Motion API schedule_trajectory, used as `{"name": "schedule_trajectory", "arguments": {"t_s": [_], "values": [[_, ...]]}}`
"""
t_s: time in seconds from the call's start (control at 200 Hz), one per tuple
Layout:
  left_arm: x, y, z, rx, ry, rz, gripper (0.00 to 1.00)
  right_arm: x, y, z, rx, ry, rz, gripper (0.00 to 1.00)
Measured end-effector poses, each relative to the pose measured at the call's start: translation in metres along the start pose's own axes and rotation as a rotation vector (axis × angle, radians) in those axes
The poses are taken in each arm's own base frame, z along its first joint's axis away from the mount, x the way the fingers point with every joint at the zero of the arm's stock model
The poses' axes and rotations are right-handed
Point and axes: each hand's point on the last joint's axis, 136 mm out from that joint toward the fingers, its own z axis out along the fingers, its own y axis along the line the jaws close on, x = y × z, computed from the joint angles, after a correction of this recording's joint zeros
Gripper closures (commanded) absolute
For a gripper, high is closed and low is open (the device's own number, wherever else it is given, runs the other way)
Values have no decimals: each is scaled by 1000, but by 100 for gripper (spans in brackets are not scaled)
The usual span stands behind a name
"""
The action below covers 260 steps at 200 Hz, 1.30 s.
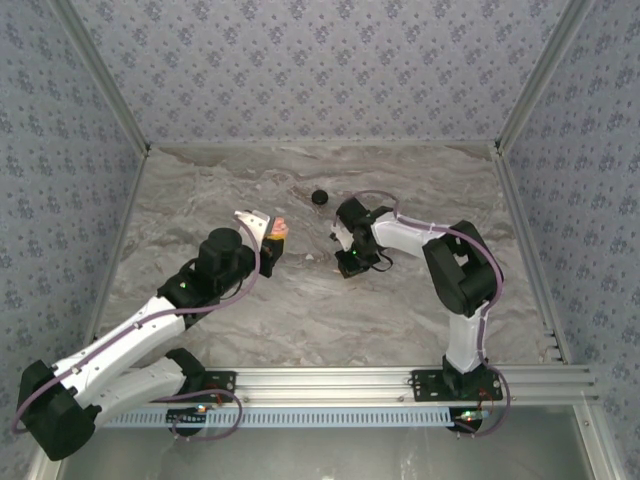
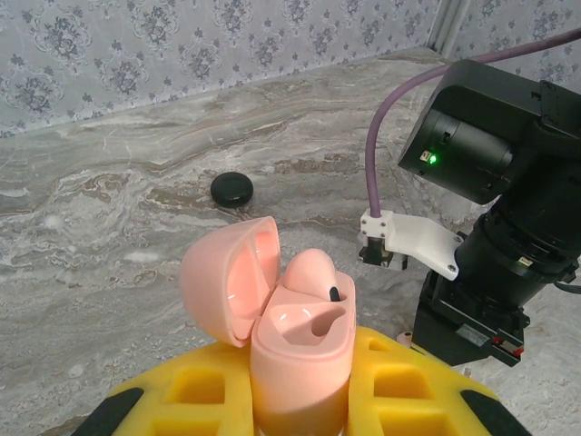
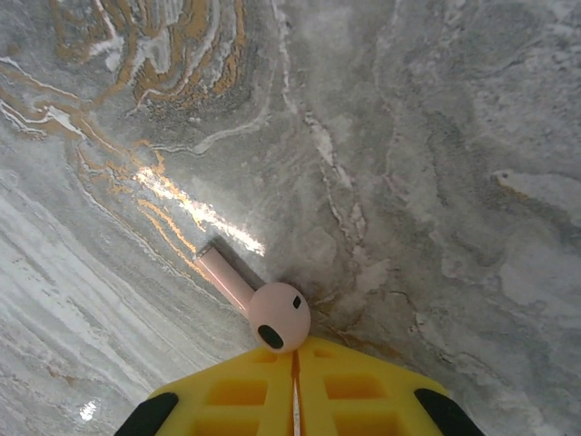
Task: Insert wireless bluetooth earbuds into charging case
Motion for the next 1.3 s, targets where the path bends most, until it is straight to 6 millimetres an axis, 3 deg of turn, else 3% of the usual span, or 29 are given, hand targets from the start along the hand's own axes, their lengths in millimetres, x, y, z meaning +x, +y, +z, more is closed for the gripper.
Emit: {"name": "schedule_trajectory", "arguments": {"t_s": [0.375, 1.299], "values": [[0, 0, 0, 0, 0, 0, 83, -4, -2, 1, 20, 20, 21, 90], [0, 0, 0, 0, 0, 1, 83, -52, 1, 0, 58, -77, -13, 84]]}}
